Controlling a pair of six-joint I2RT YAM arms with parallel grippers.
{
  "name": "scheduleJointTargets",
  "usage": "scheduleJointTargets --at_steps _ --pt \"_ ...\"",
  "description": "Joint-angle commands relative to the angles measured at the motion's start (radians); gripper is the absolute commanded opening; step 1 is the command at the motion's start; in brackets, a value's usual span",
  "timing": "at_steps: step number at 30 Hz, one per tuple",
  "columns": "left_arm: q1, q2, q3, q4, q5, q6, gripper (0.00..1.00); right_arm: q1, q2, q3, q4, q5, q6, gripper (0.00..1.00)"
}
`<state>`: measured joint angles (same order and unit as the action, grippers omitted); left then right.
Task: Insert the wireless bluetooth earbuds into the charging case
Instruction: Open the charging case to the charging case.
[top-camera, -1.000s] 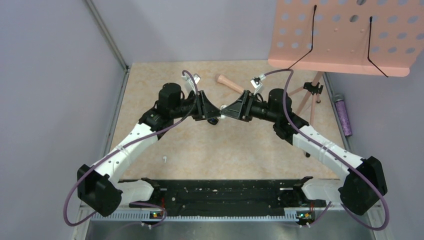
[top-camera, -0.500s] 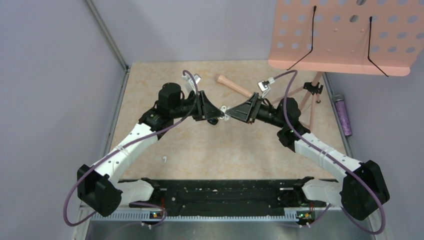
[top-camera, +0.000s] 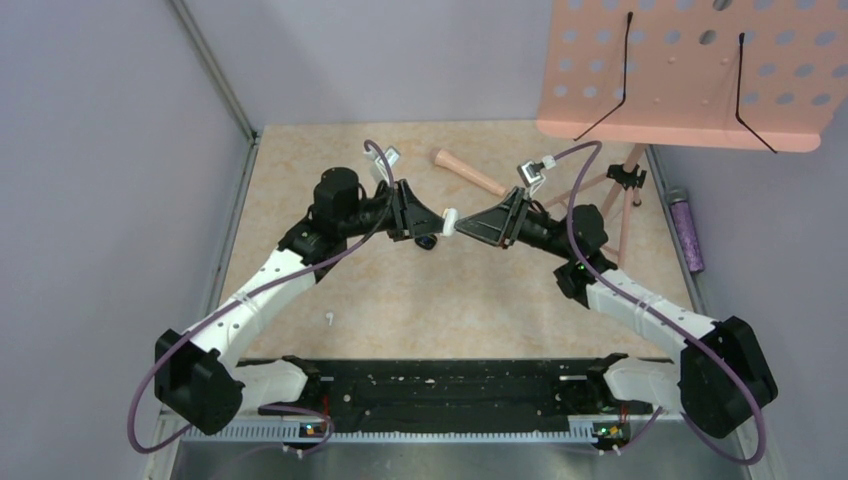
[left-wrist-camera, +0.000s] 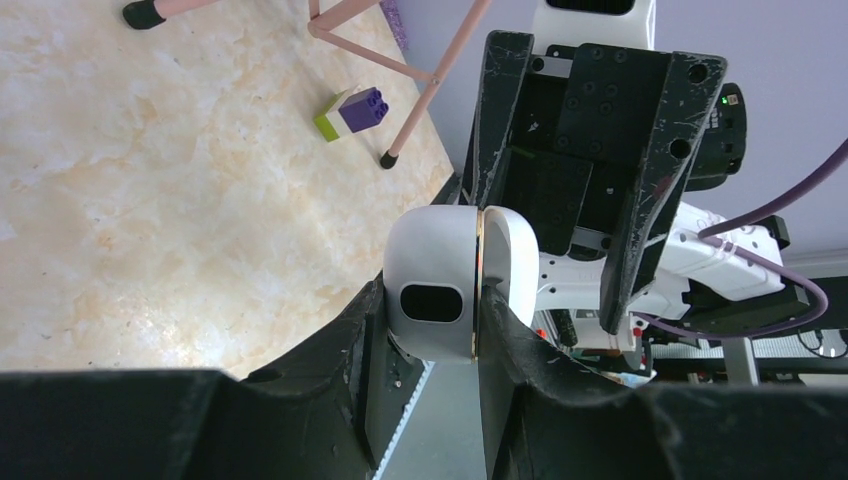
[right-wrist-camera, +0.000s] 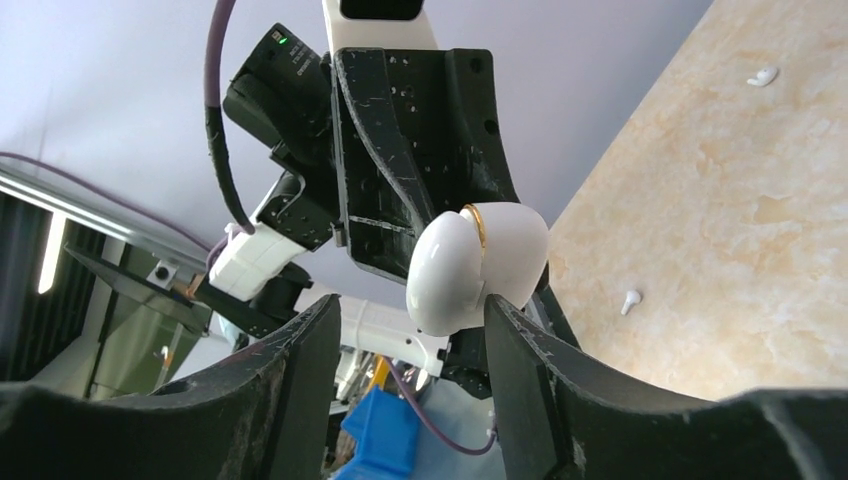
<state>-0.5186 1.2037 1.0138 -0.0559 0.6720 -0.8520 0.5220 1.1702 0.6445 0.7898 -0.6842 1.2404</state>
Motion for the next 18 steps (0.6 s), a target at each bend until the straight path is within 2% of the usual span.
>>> scheduleJointTargets --at_steps 1,5,10,18 --pt "0.009 -0.029 -0.011 0.11 0.029 -0.04 0.0 -0.009 0.009 -0.003 0.061 -0.002 -0.001 0.55" --pt "0.01 -0.032 -0.002 0.098 0.027 -0.031 0.0 -0.007 -0.01 0.051 -0.095 0.023 -0.087 0.58" --pt "0.009 -0.033 0.004 0.079 0.011 -0.016 0.0 0.004 -0.024 0.186 -0.413 0.078 -0.249 0.6" --pt "0.008 -0.029 0.023 0.06 -0.002 0.002 0.0 0.045 -0.005 0.262 -0.509 0.131 -0.308 0.61"
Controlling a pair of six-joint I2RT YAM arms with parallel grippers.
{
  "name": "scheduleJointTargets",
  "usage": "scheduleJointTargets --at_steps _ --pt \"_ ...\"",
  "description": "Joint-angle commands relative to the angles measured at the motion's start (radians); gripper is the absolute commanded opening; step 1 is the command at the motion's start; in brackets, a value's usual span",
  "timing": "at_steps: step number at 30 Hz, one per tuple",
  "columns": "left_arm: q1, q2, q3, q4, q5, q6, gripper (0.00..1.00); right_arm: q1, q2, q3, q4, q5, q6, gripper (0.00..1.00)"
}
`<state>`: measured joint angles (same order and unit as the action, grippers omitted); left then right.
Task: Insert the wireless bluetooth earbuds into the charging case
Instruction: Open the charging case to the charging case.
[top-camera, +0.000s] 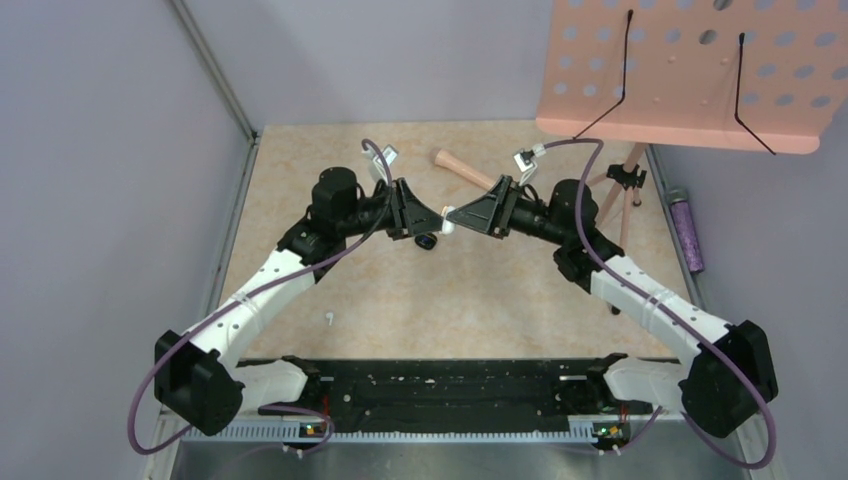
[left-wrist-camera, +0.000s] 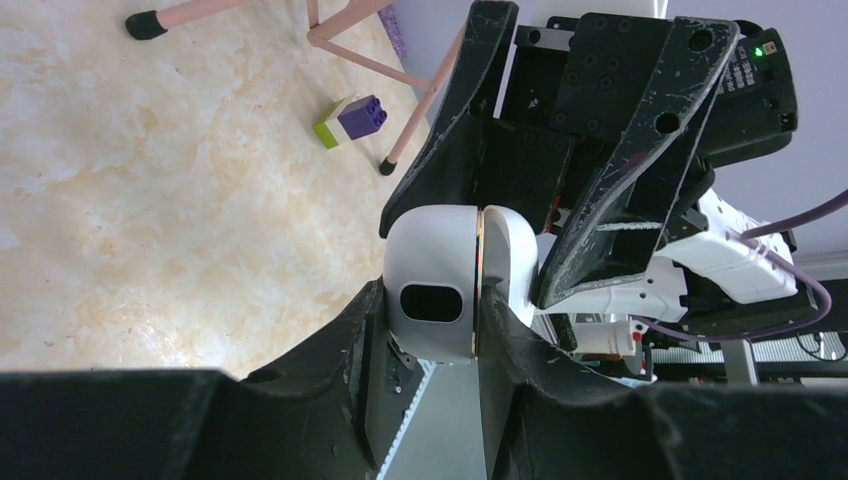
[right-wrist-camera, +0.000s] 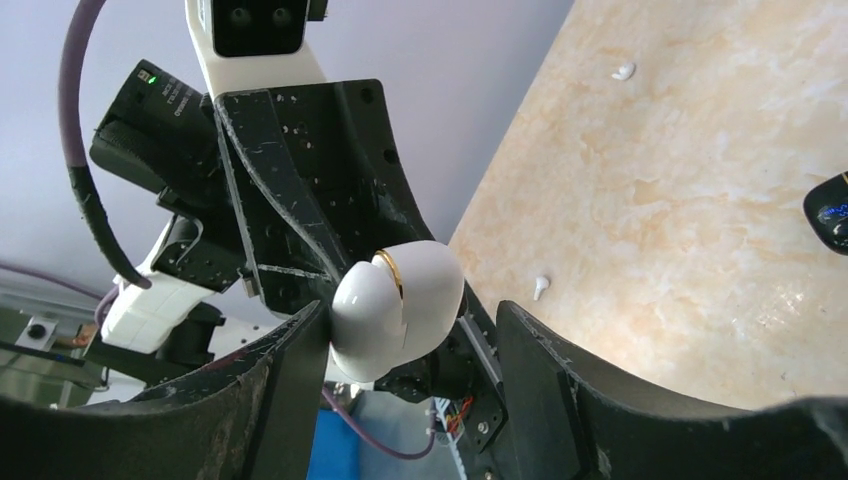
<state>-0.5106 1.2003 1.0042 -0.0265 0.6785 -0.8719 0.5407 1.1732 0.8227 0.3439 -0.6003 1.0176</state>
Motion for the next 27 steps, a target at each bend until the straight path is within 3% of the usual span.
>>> scheduleJointTargets --at_steps 1,10,15,22,27 --pt "0.0 -0.026 0.035 0.017 -0.01 0.026 0.0 0.033 -0.003 0.094 -0.08 0.055 -0.093 0.6" --pt "-0.001 -0.028 0.074 -0.091 -0.05 0.092 0.0 0.082 0.031 0.188 -0.23 0.13 -0.138 0.5" --pt "0.0 -0.033 0.076 -0.09 -0.054 0.084 0.0 0.085 0.032 0.17 -0.213 0.129 -0.116 0.41" --pt "0.0 -0.042 0.067 -0.091 -0.064 0.087 0.0 0.085 0.0 0.115 -0.174 0.119 -0.061 0.4" --pt "0.0 -0.044 0.064 -0.083 -0.065 0.084 0.0 0.085 -0.004 0.09 -0.13 0.09 -0.019 0.46"
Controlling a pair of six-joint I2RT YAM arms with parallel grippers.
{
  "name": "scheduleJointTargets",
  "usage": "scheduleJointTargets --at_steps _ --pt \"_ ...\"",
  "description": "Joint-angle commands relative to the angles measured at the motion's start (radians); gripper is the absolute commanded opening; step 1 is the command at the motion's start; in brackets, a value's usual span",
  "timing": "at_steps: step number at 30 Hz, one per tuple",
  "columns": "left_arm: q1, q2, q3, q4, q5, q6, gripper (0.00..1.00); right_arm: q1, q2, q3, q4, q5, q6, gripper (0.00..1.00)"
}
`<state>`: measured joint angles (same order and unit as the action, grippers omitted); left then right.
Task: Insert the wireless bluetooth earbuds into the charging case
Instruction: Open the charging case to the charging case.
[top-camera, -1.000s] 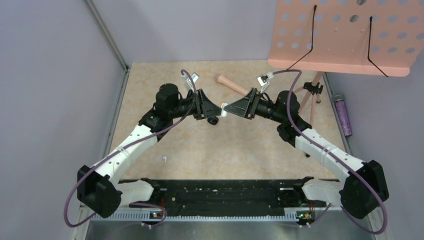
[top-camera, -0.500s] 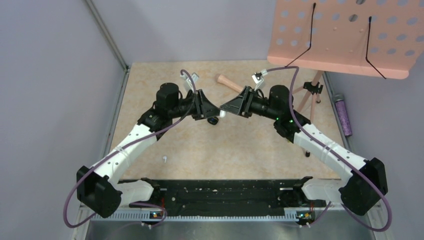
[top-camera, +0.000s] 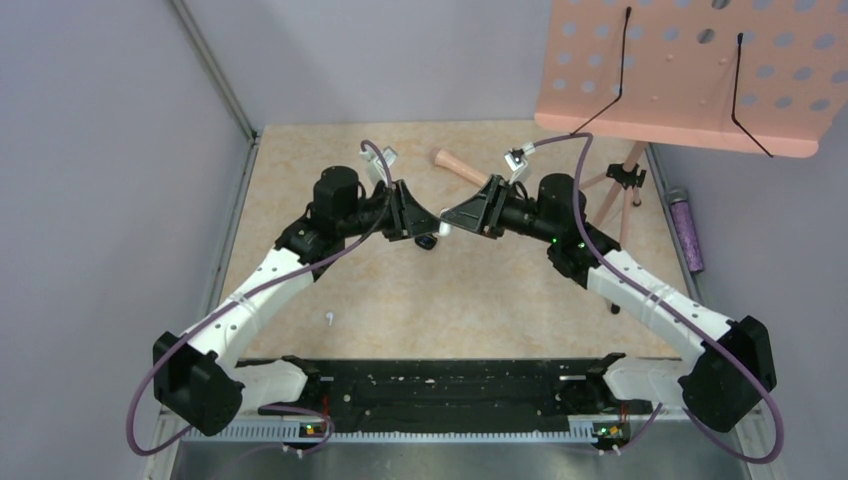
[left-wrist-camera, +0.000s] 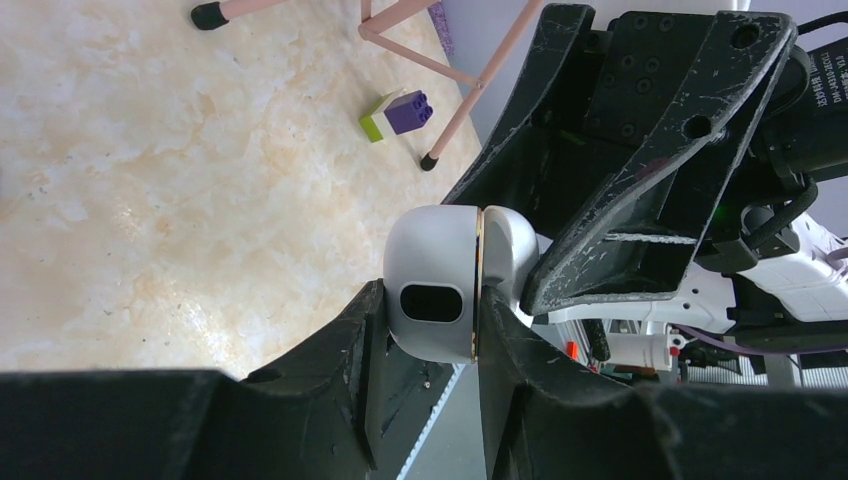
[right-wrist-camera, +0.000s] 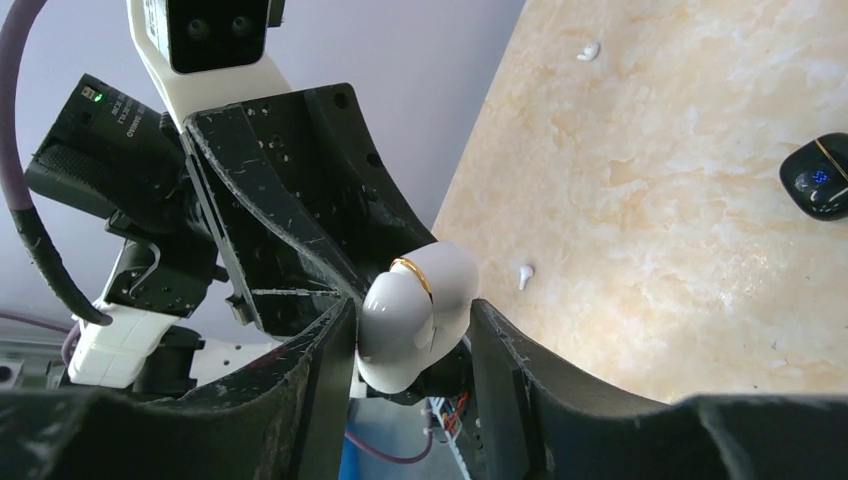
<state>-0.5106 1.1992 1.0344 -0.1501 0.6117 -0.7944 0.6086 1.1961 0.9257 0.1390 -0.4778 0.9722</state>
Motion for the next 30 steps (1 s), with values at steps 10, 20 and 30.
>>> scheduleJointTargets --at_steps 10,20,30 --pt "0.001 -0.055 0.05 -0.017 -0.037 0.059 0.0 0.017 -0.031 0.004 0.047 -0.031 0.047 0.48" --pt "-0.002 -0.05 0.06 -0.031 -0.039 0.072 0.0 0.021 -0.006 0.041 0.031 -0.044 0.057 0.45" --pt "-0.002 -0.049 0.059 -0.032 -0.038 0.074 0.0 0.037 0.02 0.053 0.055 -0.043 0.066 0.47"
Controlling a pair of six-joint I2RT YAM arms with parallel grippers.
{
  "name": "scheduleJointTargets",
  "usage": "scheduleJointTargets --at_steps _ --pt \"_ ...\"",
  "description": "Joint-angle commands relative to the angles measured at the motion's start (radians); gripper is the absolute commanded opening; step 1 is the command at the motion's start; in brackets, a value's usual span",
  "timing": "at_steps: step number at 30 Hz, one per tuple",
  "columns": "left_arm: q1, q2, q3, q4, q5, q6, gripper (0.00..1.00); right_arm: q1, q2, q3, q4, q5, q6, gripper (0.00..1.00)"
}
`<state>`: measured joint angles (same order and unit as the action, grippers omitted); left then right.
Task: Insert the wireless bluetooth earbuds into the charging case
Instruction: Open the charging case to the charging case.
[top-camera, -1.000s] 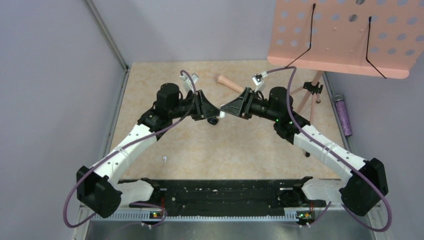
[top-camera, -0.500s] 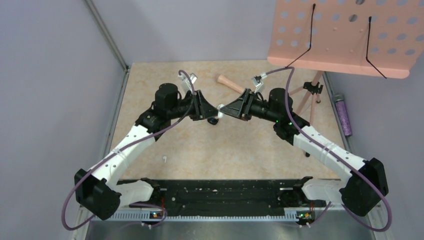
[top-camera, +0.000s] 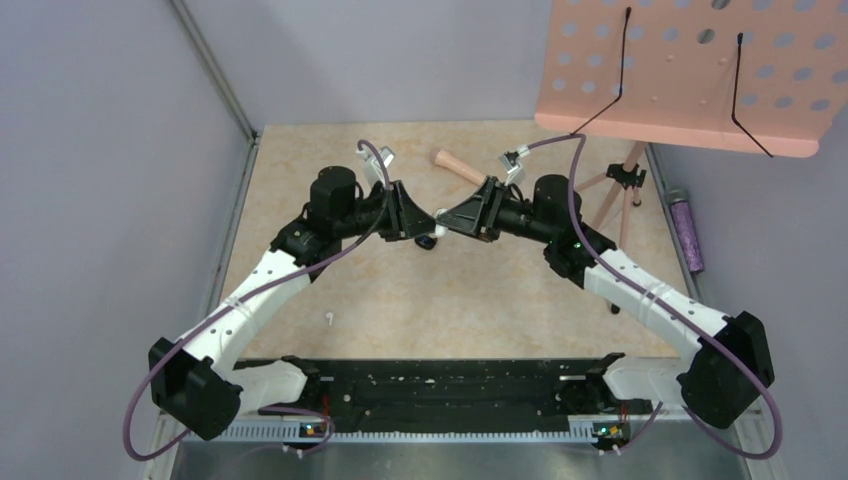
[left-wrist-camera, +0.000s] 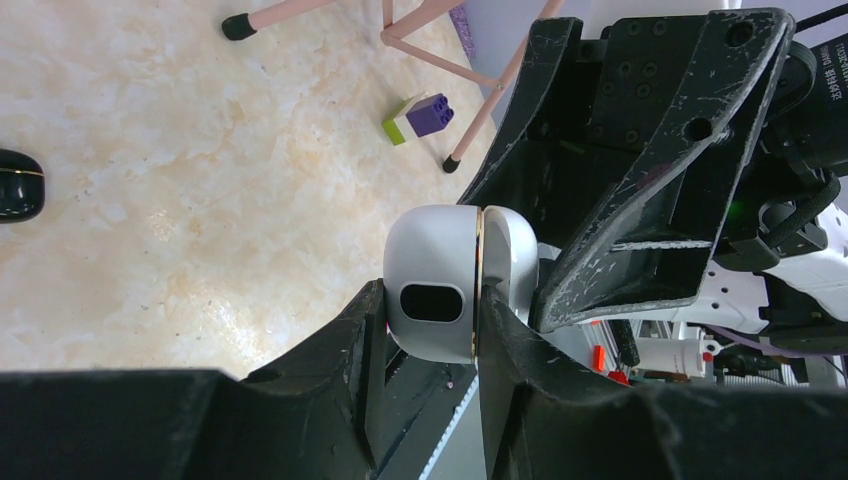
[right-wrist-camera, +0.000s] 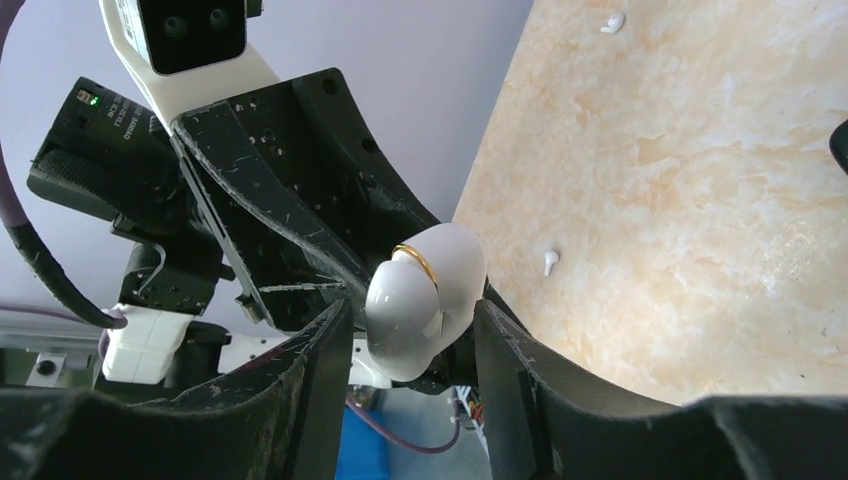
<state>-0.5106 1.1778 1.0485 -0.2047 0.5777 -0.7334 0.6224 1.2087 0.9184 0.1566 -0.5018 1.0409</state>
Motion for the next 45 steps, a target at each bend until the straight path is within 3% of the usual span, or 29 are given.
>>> scheduleJointTargets --at_steps 1,10,13,25,26,30,32,35,40,45 --pt "-0.003 -0.027 0.045 0.023 -0.004 0.013 0.0 0.025 0.009 0.062 0.038 -0.018 -0.003 0.45" --pt "-0.004 -0.034 0.046 0.019 -0.01 0.017 0.0 0.026 0.002 0.055 0.044 -0.01 0.001 0.2" --pt "-0.004 -0.035 0.047 0.017 -0.01 0.018 0.0 0.026 -0.006 0.043 0.042 -0.007 -0.001 0.0" --pt "-0.003 -0.037 0.04 0.025 -0.001 0.012 0.01 0.021 -0.031 -0.106 0.299 -0.052 0.136 0.0" --pt "-0.003 -0.035 0.04 0.024 -0.001 0.013 0.12 0.019 -0.032 -0.112 0.31 -0.051 0.139 0.0" --pt "-0.002 -0.033 0.04 0.017 -0.012 0.015 0.71 0.019 -0.05 -0.101 0.236 -0.018 0.091 0.0" --pt "-0.002 -0.032 0.041 0.004 -0.025 0.018 0.88 0.015 -0.072 -0.096 0.188 0.003 0.067 0.0" --pt "0.002 -0.028 0.039 -0.014 -0.042 0.025 0.95 0.009 -0.089 -0.096 0.131 0.021 0.038 0.0" --pt "0.008 -0.029 0.036 -0.032 -0.06 0.033 0.97 0.0 -0.096 -0.111 0.106 0.014 0.033 0.0" --pt "0.008 -0.016 0.034 -0.039 -0.057 0.038 0.87 -0.023 -0.103 -0.151 0.22 -0.038 0.097 0.0"
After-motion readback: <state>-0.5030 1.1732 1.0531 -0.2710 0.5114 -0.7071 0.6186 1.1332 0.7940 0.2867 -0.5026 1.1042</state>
